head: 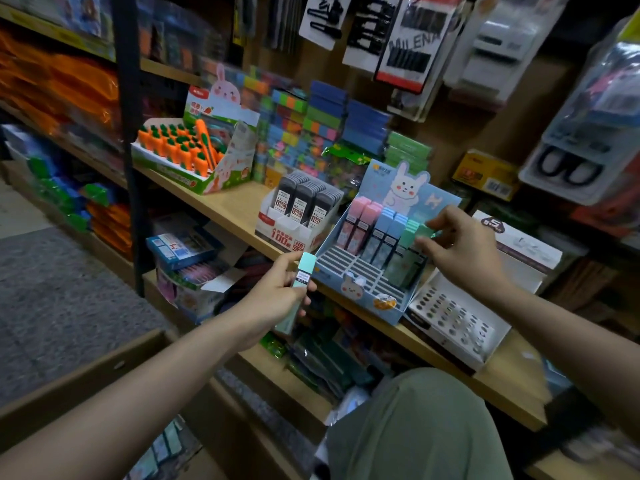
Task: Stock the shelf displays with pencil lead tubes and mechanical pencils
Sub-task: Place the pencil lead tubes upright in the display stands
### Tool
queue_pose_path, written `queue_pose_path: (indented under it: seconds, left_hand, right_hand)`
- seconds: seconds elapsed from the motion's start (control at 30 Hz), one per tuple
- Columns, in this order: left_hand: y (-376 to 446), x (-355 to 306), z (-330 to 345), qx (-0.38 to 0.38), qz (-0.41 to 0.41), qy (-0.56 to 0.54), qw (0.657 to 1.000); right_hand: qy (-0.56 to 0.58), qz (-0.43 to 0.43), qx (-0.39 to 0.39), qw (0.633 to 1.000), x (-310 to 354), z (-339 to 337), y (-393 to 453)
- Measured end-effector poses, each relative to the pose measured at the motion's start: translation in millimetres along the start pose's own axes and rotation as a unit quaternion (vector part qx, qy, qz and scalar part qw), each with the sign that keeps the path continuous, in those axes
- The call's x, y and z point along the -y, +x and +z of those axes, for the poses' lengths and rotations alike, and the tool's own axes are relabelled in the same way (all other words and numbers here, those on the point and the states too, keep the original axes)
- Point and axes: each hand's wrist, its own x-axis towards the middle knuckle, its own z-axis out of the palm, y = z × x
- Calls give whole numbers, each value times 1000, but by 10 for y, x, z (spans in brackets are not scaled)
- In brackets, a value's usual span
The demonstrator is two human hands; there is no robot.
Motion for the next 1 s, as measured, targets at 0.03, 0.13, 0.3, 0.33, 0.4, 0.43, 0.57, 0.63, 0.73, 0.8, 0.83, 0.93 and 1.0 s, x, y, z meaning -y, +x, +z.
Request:
queue_pose_path:
  seconds: [0.03, 0.13, 0.3, 0.33, 0.4, 0.43, 0.57, 0.63, 0.73, 0.8, 0.83, 0.93, 1.0]
  left_hand:
    - [-17, 2, 7, 3, 1, 0, 1000]
    - [-73, 7, 27, 1, 0, -5, 1000]
    - [-157, -30, 37, -11, 8, -14, 1000]
    - [-169, -38, 40, -11, 9, -17, 1000]
    - [-189, -49, 45, -11, 7, -29, 999]
    - [-195, -51, 49, -11, 5, -39, 999]
    - [-234, -74, 77, 1, -6, -71, 997]
    - [-251, -82, 94, 13, -3, -53, 998]
    - [-250, -85, 129, 18, 3, -36, 999]
    - [-245, -87, 150, 22, 12, -34, 999]
    - [-245, -95, 159, 28, 16, -31, 999]
    - [-241, -113, 169, 52, 23, -26, 998]
    - [-236, -123, 160, 67, 32, -18, 997]
  right_hand:
    - [0, 1, 1, 1000, 8, 8, -4]
    - [-1, 2, 15, 1000, 21, 60, -29]
    - [-8, 9, 3, 1000, 32, 206, -79]
    - [-11, 10, -4, 1000, 28, 229, -90]
    - [-14, 7, -17, 1000, 26, 261, -111]
    - [-17, 0, -21, 1000, 30, 270, -118]
    - [-55, -24, -17, 998, 62, 251, -101]
    - [-71, -26, -4, 997, 90, 210, -96]
    - [-7, 0, -32, 999, 198, 139, -134]
    - [114, 35, -11, 993, 397, 157, -198]
    - [137, 39, 32, 989, 503, 200, -238]
    - [93, -9, 154, 984, 757, 399, -378]
    - [94, -13, 150, 984, 839, 489, -424]
